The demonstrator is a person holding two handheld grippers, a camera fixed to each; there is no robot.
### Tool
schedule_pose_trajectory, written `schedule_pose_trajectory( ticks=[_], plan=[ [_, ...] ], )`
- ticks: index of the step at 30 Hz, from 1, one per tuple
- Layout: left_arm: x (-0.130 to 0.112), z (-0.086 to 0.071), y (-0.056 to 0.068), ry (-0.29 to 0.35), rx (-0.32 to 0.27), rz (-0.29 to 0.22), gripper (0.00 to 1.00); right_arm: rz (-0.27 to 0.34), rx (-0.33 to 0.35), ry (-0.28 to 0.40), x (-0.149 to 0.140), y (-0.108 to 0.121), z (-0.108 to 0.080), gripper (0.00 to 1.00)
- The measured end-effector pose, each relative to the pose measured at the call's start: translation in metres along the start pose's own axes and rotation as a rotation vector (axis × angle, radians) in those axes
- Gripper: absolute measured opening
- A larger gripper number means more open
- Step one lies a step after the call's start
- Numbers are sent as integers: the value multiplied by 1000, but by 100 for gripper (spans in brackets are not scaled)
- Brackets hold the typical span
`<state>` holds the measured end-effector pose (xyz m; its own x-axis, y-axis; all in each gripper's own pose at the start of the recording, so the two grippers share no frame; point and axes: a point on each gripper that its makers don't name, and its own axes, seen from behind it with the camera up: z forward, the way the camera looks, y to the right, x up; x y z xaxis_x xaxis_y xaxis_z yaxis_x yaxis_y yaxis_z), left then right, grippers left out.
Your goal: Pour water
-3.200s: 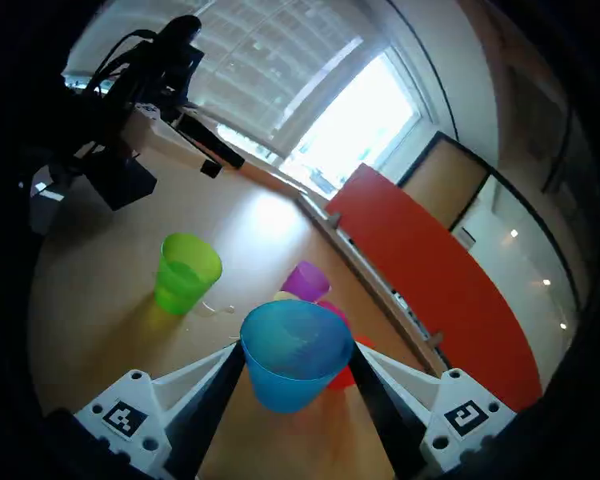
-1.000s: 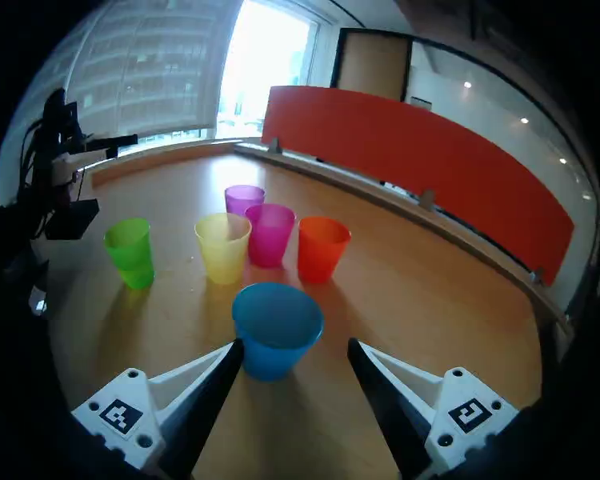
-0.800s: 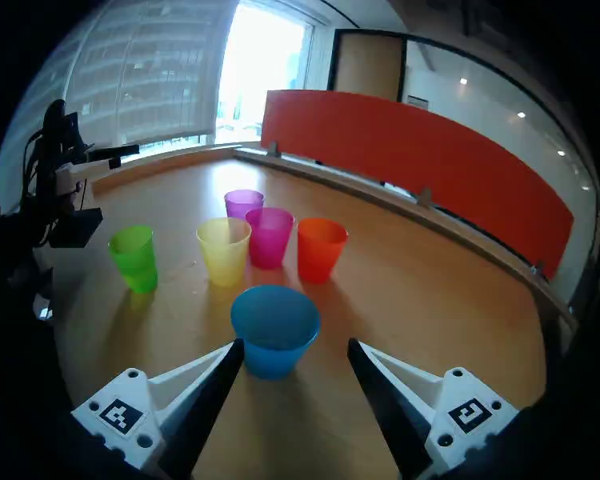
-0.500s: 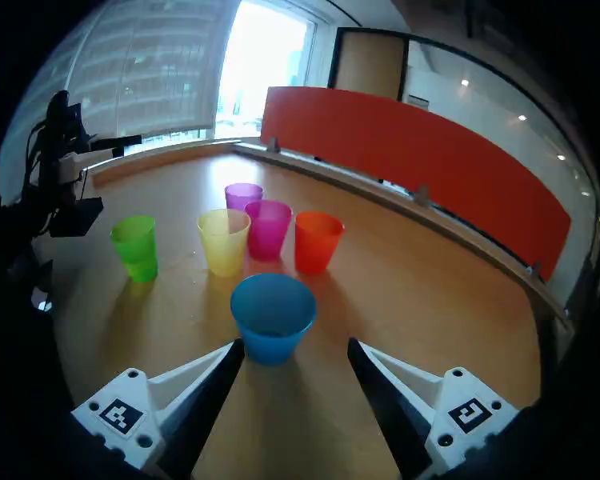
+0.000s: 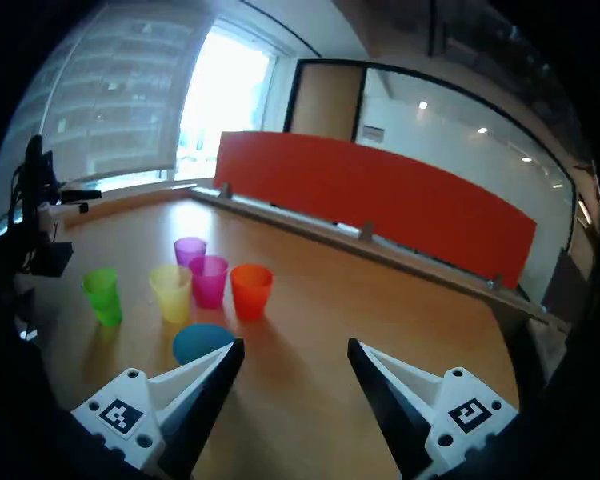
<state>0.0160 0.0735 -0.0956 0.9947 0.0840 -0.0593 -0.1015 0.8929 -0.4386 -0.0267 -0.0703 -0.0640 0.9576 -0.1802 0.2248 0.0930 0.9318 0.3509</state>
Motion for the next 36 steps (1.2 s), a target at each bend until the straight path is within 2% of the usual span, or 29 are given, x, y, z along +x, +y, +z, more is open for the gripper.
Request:
schedule_pose_trajectory(
  ticks=[6,9,12,15,18,24,30,36],
  plan=[
    [-2,-1,-7,1,23,-3,81,58,-143,98,10,44,3,100],
    [-1,-1,-10,4,36,-1,81,84,-239,149,17,70,6,100],
    [-2,1,-14,8,52,-11,81,137,-365,237,28,97,6,100],
    [-2,0,-16,10,64,-20,81,192,-455,316,29,113,6,100],
    [-2,-2,-19,7,76,-18,81,227,-491,350,23,118,11,100],
    [1,-7,-26,16,106,-18,81,274,-509,343,11,119,22,100],
    [2,-12,-30,26,126,-37,81,269,-505,360,8,110,29,100],
    [6,-17,-29,33,134,-31,81,247,-488,359,5,97,35,100]
  ],
)
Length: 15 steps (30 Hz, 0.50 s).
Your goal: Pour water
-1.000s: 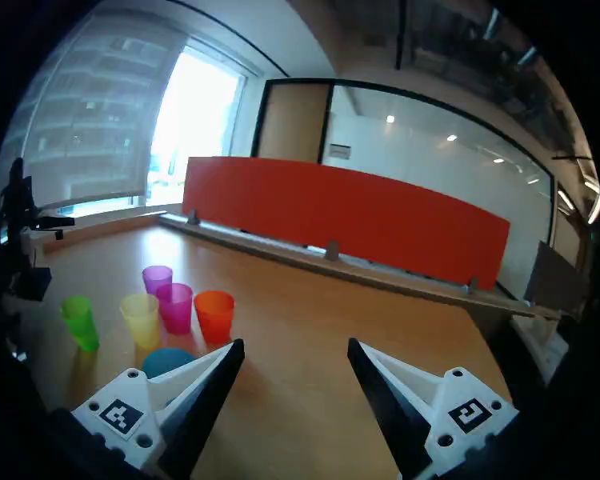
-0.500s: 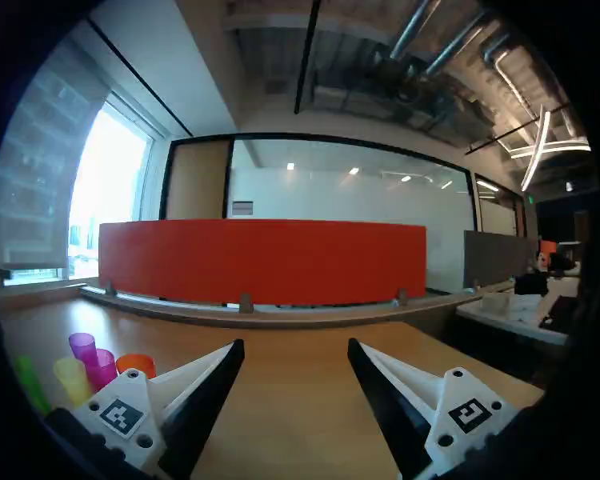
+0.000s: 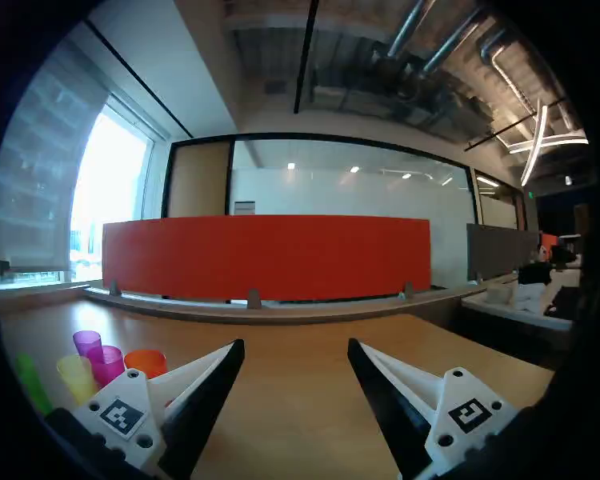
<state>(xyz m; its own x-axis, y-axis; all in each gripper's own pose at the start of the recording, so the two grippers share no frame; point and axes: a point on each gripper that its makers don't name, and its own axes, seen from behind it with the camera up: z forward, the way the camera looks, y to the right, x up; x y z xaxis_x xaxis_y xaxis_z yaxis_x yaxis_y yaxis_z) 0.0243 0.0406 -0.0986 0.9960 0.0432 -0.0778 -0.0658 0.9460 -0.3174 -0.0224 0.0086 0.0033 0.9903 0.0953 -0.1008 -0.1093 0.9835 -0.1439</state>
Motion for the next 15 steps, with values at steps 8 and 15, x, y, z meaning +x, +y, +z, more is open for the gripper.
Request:
schedule_pose_trajectory(
  ticks=[8,15],
  plan=[
    [4,-6,-2,6,11,-1,81,7,11,-9,-11,-4,-1,100],
    [3,-10,-4,7,19,-2,81,15,15,-21,-20,-3,-3,100]
  ],
)
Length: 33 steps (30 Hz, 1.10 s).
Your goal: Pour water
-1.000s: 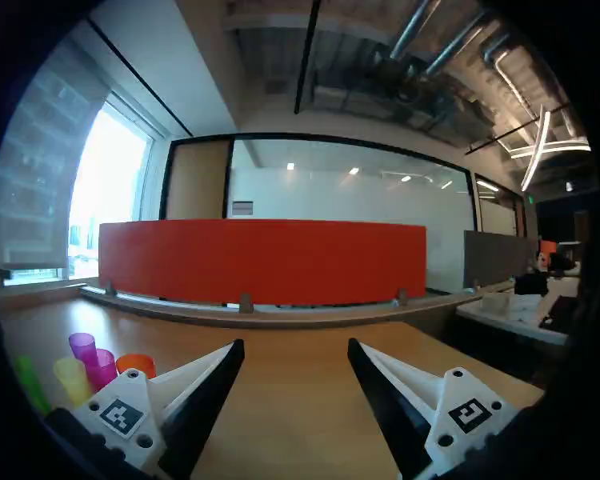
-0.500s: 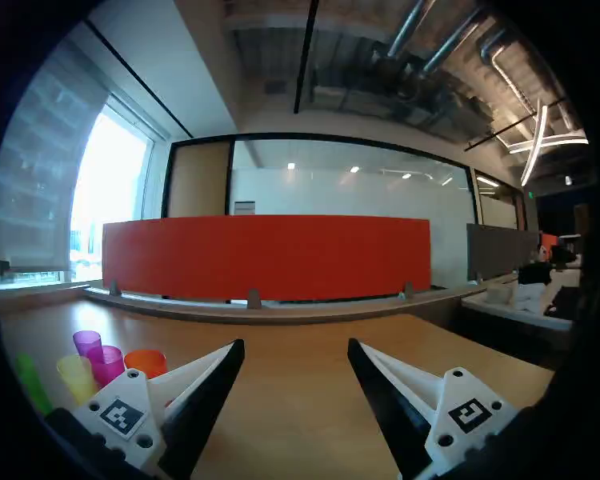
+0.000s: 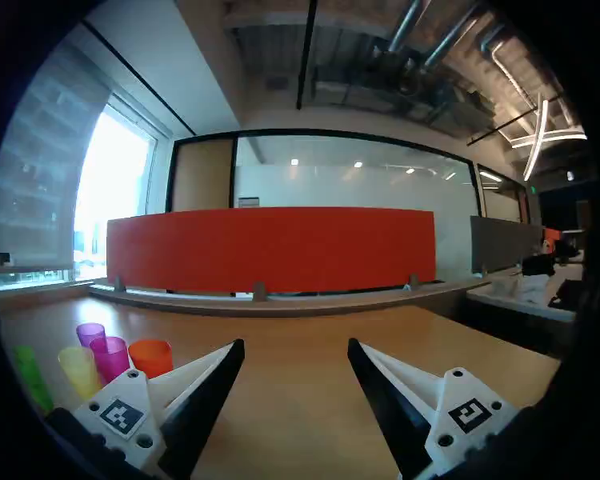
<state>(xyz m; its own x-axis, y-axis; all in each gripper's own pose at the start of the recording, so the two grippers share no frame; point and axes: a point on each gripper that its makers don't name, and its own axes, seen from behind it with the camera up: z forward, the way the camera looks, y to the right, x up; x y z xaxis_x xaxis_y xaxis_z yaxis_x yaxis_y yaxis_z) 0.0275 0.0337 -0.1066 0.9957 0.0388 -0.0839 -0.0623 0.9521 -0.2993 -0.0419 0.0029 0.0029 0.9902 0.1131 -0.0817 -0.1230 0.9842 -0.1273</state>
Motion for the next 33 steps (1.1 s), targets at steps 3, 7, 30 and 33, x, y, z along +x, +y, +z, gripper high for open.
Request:
schedule_pose_trajectory(
  ticks=[3,7,30,33],
  plan=[
    [-1,0,-1,-2,2,-2,81,-1,0,-9,-4,0,-1,100],
    [-4,-1,-1,-6,3,-1,81,0,-1,-17,-9,1,0,100],
    [-5,-2,-2,-7,7,-5,82,-16,18,-24,-13,-5,-5,100],
    [-5,-2,-3,-6,9,-8,82,-15,19,-25,-13,-5,-5,100]
  ],
)
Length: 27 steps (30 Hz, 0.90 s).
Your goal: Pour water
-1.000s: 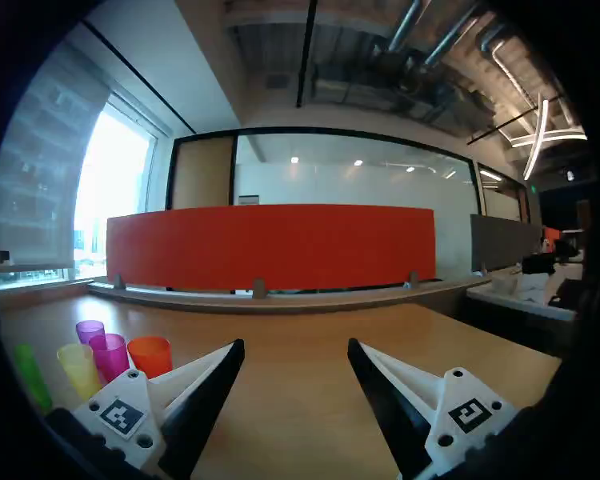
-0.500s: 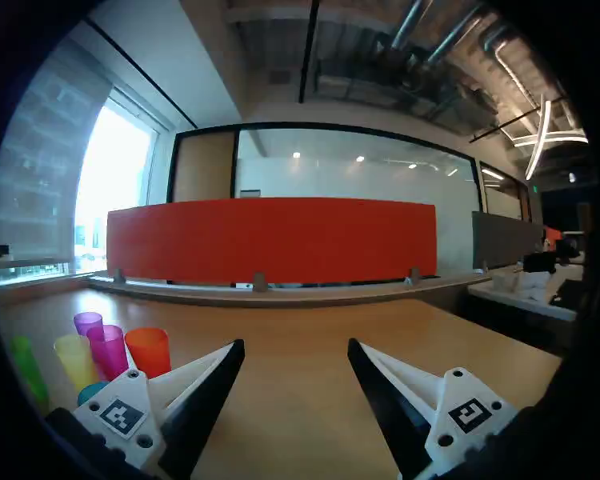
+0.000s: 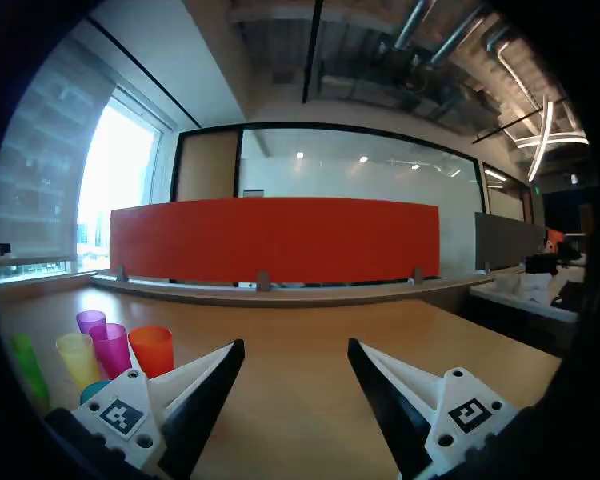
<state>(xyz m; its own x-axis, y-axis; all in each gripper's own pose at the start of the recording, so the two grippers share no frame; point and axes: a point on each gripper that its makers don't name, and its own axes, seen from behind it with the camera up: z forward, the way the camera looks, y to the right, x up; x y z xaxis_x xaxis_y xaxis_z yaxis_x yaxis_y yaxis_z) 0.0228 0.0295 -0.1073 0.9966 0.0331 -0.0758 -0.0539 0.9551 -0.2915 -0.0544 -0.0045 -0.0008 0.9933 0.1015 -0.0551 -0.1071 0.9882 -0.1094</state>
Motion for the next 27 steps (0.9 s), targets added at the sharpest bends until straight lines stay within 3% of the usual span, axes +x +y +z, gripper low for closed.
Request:
schedule_pose_trajectory(
  ticks=[15,20,27],
  plan=[
    [-1,1,-6,6,25,-15,82,0,2,-1,-1,-1,-2,100],
    [2,2,-18,14,68,-34,84,1,2,-1,-1,-1,-2,100],
    [3,8,-47,18,195,-60,85,0,2,-1,-1,-1,-1,100]
  ],
)
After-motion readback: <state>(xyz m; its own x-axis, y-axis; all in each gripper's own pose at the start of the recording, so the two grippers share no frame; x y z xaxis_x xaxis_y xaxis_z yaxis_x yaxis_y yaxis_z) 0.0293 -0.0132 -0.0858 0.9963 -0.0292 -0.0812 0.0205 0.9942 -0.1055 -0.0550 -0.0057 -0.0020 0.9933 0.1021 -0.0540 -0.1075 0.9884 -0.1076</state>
